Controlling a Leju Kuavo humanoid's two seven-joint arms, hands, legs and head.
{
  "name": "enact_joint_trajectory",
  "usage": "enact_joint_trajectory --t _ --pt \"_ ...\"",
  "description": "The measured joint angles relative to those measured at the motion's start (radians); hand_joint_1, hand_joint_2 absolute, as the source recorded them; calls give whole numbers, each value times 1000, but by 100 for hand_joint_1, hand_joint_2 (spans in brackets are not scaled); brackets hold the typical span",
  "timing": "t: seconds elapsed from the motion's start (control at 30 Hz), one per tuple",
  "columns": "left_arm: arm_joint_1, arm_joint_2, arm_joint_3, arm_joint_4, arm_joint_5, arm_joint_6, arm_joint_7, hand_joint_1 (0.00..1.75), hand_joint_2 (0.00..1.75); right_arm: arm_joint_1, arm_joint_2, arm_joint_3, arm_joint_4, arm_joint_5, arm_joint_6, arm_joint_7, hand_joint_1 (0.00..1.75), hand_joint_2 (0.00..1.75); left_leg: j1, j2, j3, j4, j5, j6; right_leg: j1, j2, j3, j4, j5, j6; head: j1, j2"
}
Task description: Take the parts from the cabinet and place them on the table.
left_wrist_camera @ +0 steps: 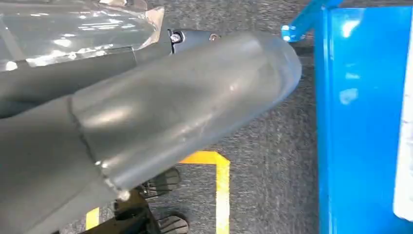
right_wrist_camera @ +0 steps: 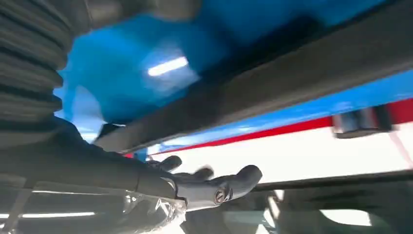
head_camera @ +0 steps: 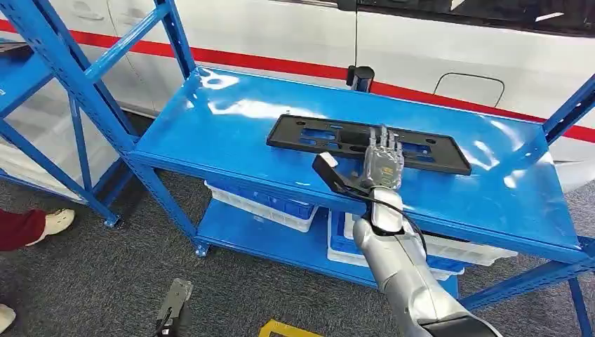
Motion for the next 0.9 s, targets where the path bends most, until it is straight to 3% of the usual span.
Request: enact_joint_trajectory --t 0.03,0.6,0.9 --pt "-2 0 0 0 -3 -4 0 0 0 4 -5 -12 -1 5 -3 0 175 175 0 0 0 0 0 0 0 0 0 0 0 0 0 0" --pt "-50 -32 -3 -5 -74 -24 6 0 0 82 -54 -47 -135 12 -23 -14 175 175 0 0 1 0 0 0 0 0 2 0 0 0 0 0" --pt "-61 -39 -1 -6 -82 -2 -58 0 0 149 -44 -78 -269 11 -29 -102 175 175 0 0 0 0 0 0 0 0 0 0 0 0 0 0"
